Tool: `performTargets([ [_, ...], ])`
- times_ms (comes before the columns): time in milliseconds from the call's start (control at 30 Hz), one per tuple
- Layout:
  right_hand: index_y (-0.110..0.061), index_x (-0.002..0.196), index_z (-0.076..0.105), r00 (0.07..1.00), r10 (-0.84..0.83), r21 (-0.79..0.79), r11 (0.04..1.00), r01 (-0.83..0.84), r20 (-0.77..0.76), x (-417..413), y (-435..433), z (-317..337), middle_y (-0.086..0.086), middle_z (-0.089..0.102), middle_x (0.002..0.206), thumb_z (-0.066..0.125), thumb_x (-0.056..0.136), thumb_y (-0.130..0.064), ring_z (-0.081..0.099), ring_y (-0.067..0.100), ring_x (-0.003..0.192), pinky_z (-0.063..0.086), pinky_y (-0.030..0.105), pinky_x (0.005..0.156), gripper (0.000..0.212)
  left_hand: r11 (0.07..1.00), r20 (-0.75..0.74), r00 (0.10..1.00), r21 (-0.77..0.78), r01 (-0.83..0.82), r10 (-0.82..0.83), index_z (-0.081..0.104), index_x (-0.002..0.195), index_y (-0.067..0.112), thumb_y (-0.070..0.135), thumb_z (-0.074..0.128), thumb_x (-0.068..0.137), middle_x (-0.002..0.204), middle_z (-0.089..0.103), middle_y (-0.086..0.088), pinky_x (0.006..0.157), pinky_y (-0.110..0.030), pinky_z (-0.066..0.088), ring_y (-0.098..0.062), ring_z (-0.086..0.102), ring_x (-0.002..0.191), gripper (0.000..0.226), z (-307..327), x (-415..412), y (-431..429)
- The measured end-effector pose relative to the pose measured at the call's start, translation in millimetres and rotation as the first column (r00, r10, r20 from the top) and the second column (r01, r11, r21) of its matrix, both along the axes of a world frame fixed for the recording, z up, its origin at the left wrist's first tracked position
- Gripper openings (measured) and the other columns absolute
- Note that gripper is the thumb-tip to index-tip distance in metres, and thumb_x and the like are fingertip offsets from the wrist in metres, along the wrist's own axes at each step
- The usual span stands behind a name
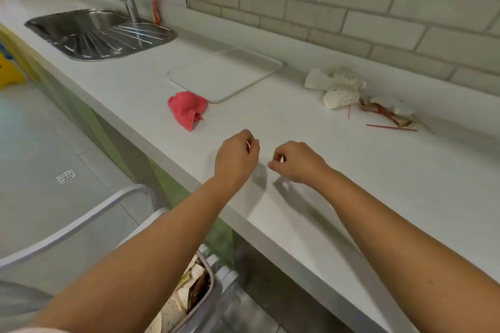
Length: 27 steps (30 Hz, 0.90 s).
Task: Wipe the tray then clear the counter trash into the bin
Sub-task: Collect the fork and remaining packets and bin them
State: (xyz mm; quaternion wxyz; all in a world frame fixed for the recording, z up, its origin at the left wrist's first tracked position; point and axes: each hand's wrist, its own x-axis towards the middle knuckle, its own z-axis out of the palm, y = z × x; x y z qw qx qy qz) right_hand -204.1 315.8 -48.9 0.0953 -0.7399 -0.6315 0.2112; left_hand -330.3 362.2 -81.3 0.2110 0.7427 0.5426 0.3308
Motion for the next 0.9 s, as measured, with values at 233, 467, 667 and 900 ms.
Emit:
performTargets([
  [233,-0.011,0.098,0.065,0.978,-0.201,0.026,0.979,0.2,0.047,108,4,-10,0.002,0.062,0.101,0.052,0.092,-0.021,0.059,0.02,0.091,0.045,0.028,0.072,0.017,0.984,-0.108,0.978,-0.023,0.177,-0.179,0.06,0.097,0.008,0.019,0.043,0.093,0.097,0.06,-0.007,0.067,-0.03,0.044,-0.022,0.058,0.082,0.02,4,88,9],
  [467,-0.015,0.139,0.039,0.9,-0.389,-0.004,0.918,0.398,0.198,230,12,-34,0.006,0.03,0.143,0.049,0.091,-0.007,0.035,0.026,0.13,0.041,0.037,0.099,0.05,0.965,-0.235,0.936,-0.067,0.252,-0.261,0.061,0.1,0.007,0.017,0.042,0.094,0.103,0.057,-0.009,0.073,-0.029,0.046,-0.024,0.058,0.091,0.023,-2,161,25],
  [667,-0.017,0.148,0.019,0.896,-0.394,0.047,0.918,0.393,0.203,285,23,-47,0.005,0.014,0.155,0.044,0.087,0.005,0.031,0.029,0.134,0.039,0.04,0.103,0.07,0.946,-0.294,0.899,-0.112,0.306,-0.325,0.062,0.104,0.005,0.013,0.041,0.095,0.108,0.056,-0.011,0.08,-0.031,0.048,-0.025,0.057,0.096,0.024,-9,222,39],
  [900,-0.004,0.125,0.052,0.897,-0.35,0.145,0.936,0.321,0.271,308,50,-57,0.014,0.043,0.136,0.039,0.088,0.01,0.043,0.027,0.124,0.041,0.034,0.096,0.042,0.947,-0.335,0.886,-0.115,0.3,-0.321,0.061,0.111,0.003,0.007,0.041,0.094,0.116,0.052,-0.013,0.086,-0.029,0.046,-0.026,0.056,0.101,0.026,-10,285,73],
])
